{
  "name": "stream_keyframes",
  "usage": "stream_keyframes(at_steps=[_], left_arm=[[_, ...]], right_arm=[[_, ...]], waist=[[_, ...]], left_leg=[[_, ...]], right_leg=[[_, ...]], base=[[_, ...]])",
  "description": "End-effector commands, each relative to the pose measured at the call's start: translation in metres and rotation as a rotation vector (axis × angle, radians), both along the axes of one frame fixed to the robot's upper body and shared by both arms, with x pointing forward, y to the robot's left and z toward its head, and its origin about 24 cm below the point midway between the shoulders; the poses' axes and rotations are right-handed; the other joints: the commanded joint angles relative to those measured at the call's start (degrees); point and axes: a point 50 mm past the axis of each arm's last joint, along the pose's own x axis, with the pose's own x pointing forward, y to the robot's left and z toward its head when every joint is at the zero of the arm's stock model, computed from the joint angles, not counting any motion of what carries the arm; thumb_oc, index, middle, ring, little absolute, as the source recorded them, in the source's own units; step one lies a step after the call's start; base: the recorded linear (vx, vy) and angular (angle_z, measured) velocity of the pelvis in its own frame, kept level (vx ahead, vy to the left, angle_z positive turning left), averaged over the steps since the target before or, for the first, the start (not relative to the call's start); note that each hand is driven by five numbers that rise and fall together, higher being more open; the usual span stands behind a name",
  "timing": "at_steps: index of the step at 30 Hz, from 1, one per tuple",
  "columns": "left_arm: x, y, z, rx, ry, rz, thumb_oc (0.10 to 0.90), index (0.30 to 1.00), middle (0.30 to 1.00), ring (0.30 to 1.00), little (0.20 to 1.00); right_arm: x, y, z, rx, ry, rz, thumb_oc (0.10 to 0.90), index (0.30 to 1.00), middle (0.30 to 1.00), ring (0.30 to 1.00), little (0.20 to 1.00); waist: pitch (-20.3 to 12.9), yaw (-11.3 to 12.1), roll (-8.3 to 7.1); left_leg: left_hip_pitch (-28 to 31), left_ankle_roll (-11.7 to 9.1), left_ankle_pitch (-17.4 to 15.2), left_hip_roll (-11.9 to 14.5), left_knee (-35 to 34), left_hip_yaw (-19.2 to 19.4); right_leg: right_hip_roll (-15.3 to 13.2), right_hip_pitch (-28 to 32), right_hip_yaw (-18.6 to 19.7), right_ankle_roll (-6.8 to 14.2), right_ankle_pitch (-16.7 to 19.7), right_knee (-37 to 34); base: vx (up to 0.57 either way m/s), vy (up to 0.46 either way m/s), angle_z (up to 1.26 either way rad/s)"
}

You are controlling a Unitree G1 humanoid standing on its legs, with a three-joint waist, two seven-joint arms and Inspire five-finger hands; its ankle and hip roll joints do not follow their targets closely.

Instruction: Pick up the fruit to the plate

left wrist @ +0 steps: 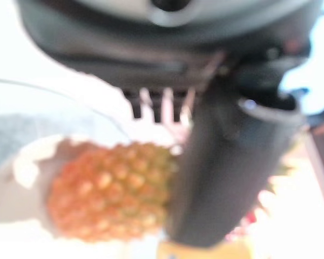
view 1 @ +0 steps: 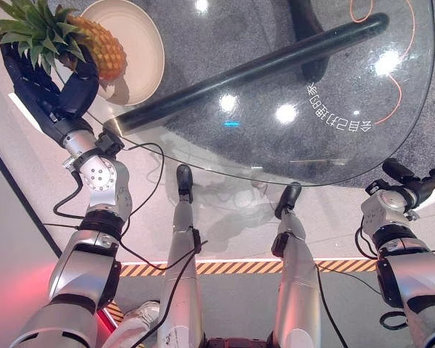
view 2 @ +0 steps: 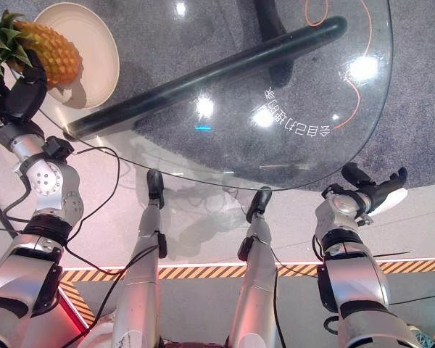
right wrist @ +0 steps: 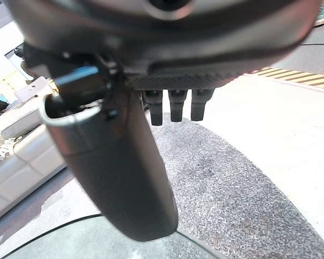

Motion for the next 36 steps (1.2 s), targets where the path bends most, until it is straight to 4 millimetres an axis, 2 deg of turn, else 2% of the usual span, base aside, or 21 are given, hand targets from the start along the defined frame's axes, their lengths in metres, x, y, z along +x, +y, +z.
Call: stream_keyframes(at_steps=[1, 18, 36], left_arm=[[-0.013, 0.007, 0.026, -0.032, -0.211, 0.027, 0.800, 0.900, 0.900, 0.900, 0.900], [-0.013, -0.001, 0.021, 0.000, -0.203, 0.007, 0.800, 0.900, 0.900, 0.900, 0.900], [-0.014, -0.007, 0.003, 0.036, -0.148, -0.038, 0.800, 0.900, 0.900, 0.900, 0.900]], right_arm=[[-0.020, -0.031, 0.009, -0.080, -0.002, -0.117, 0.800, 0.900, 0.900, 0.900, 0.900], [-0.019, -0.031, 0.010, -0.074, -0.013, -0.124, 0.800, 0.900, 0.900, 0.900, 0.900], [-0.023, -0.032, 0.005, -0.065, -0.015, -0.137, 0.800, 0.900, 0.900, 0.900, 0.900]], waist=[[-1.47, 1.29, 0.19], [-1.47, 1.38, 0.45], [-1.47, 2.07, 0.85]], left_leg=[[-0.52, 0.08, -7.93, 0.06, 6.34, -0.17], [-0.96, 0.25, -7.43, -0.44, 5.96, -0.61], [0.08, 0.39, -7.70, -0.63, 4.99, -0.84]], right_leg=[[-0.13, -0.26, -1.77, 1.18, -1.17, 0.63], [-0.21, -0.70, -1.66, 1.28, -0.18, -0.14], [-0.41, 0.27, -2.06, 1.68, -0.18, -0.74]], base=[[0.00, 0.000, 0.00], [0.00, 0.000, 0.00], [0.00, 0.000, 0.00]])
